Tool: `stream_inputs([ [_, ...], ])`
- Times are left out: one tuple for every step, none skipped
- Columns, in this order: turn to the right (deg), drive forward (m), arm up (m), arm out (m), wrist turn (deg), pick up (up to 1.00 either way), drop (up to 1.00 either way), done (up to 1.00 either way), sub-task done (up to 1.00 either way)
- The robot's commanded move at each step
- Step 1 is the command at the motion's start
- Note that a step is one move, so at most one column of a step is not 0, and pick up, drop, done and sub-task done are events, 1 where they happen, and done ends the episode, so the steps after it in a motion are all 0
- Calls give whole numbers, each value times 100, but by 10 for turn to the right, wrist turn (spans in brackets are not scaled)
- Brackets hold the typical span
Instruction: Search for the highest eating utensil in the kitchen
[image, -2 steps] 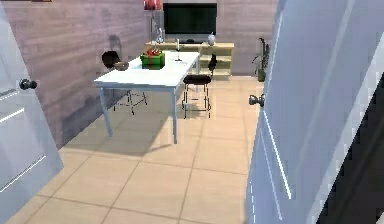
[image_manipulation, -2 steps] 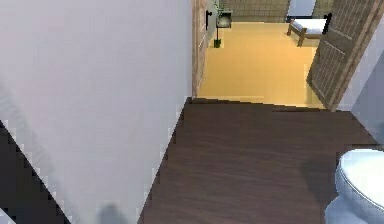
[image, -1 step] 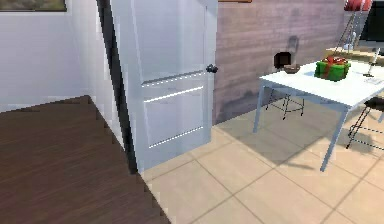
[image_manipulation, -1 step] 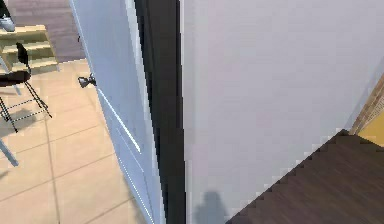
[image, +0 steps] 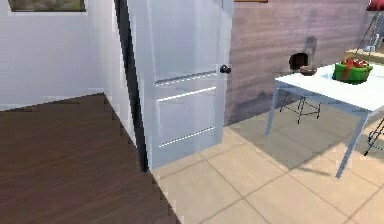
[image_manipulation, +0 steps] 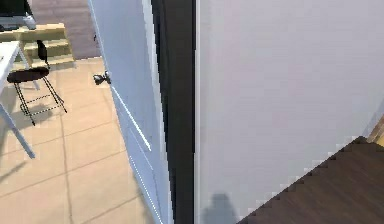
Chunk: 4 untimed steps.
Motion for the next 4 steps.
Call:
stream_inputs([
  [0, 30, 0, 0, 0, 0, 0, 0, 0],
  [450, 0, 0, 0, 0, 0, 0, 0, 0],
  [30, 0, 0, 0, 0, 0, 0, 0, 0],
  [0, 100, 0, 0, 0, 0, 0, 0, 0],
])
